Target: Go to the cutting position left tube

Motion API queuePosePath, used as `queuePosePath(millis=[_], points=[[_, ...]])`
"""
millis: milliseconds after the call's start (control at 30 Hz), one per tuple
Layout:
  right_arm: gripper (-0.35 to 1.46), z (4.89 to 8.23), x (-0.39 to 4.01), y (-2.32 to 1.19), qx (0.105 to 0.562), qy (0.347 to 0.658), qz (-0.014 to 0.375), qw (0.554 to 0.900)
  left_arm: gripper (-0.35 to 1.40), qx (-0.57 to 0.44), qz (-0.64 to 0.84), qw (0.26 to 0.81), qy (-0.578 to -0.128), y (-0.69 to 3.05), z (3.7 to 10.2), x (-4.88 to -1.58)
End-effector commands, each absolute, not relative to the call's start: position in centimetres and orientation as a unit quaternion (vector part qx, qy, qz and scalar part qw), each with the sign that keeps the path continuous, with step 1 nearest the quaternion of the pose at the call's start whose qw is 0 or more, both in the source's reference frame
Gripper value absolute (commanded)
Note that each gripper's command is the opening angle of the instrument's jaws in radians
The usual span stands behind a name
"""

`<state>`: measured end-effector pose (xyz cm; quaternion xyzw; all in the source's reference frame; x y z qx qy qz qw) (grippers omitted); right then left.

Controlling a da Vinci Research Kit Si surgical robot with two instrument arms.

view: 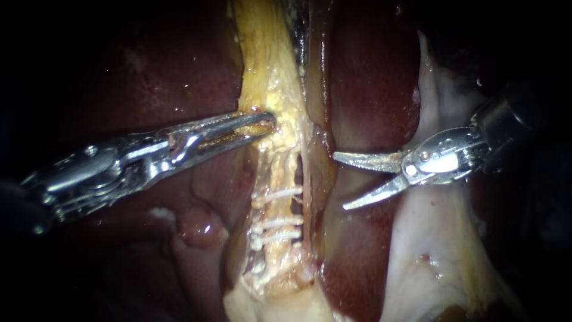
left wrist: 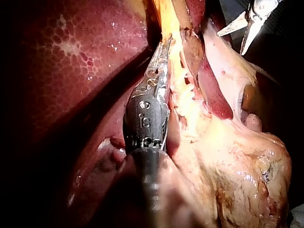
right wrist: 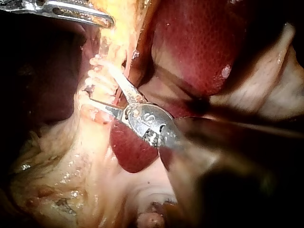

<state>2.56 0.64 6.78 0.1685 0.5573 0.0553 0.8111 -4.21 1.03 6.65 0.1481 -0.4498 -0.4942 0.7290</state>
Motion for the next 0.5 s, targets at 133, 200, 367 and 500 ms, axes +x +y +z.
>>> queuePosePath(millis=[133, 200, 367, 500], points=[[1.43, 6.77, 2.56, 0.63, 0.173, 0.559, 0.053, 0.809, -0.35, 0.148, -0.494, 0.729, -0.450, 1.02, 6.65, -4.20], [1.43, 6.78, 2.57, 0.61, 0.177, 0.561, 0.049, 0.807, -0.35, 0.150, -0.494, 0.729, -0.450, 1.04, 6.62, -4.17], [1.43, 6.89, 2.67, 0.46, 0.199, 0.562, 0.052, 0.801, -0.35, 0.149, -0.499, 0.724, -0.453, 1.23, 6.38, -3.96], [1.43, 7.03, 2.81, 0.30, 0.236, 0.558, 0.072, 0.792, -0.35, 0.137, -0.507, 0.712, -0.467, 1.39, 6.11, -3.74]])
